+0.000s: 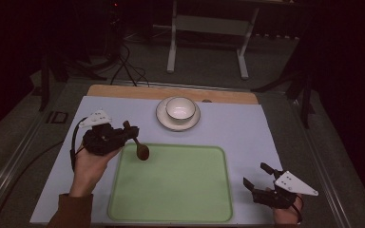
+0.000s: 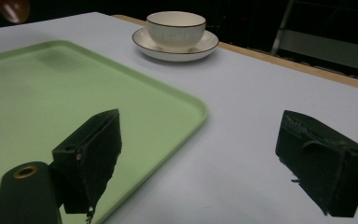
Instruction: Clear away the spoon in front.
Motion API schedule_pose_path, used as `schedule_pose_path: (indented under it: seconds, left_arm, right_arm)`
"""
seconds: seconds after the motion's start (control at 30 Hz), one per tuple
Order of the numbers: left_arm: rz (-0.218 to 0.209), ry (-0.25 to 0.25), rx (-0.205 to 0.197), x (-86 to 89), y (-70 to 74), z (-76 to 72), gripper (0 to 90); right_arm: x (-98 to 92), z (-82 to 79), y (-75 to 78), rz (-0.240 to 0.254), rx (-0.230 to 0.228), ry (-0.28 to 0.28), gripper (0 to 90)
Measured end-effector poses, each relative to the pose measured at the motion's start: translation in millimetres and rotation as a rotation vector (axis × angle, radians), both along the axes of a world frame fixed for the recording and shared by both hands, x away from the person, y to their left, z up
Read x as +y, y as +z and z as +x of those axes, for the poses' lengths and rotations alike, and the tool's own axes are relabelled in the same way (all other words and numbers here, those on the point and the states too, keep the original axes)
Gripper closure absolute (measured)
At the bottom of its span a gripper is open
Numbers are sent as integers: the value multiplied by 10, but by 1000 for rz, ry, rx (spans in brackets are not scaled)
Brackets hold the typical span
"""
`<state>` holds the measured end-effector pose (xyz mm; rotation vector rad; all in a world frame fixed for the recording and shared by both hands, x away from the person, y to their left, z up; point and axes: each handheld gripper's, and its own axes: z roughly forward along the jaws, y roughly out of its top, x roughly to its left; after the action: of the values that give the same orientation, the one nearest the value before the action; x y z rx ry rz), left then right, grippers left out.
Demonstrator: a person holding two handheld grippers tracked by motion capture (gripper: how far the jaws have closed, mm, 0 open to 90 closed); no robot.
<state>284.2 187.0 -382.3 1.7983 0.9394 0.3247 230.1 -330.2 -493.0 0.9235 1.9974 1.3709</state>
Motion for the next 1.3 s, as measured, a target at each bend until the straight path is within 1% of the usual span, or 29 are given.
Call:
schedule_pose_path:
  seconds: [0.1,0.33,0.47,0.7,0.97,1.07,1.23,1.3]
  left_arm:
    - [5,-3,10,22,-39,-48,843]
    - [-4,-13,26,43,-90,-124,843]
    - [14,-23,46,35,-125,-156,842]
    - [38,-35,67,38,-177,-209,842]
    - [69,-43,110,53,-270,-289,842]
    - [75,-42,117,77,-299,-329,842]
    - [85,-38,141,122,-352,-405,842]
    - [80,-40,152,141,-372,-431,842]
  right_arm:
    - [-15,8,0,2,-3,-7,139]
    - [-28,18,2,5,-7,-13,139]
    - [-31,18,2,7,-4,-16,139]
    - [-37,22,1,5,-4,-17,139]
    - [-32,22,0,1,-4,-17,139]
    - [-33,21,0,2,-3,-17,139]
    - [-29,20,-1,1,-1,-15,139]
    - [-26,19,-1,-1,-3,-13,139]
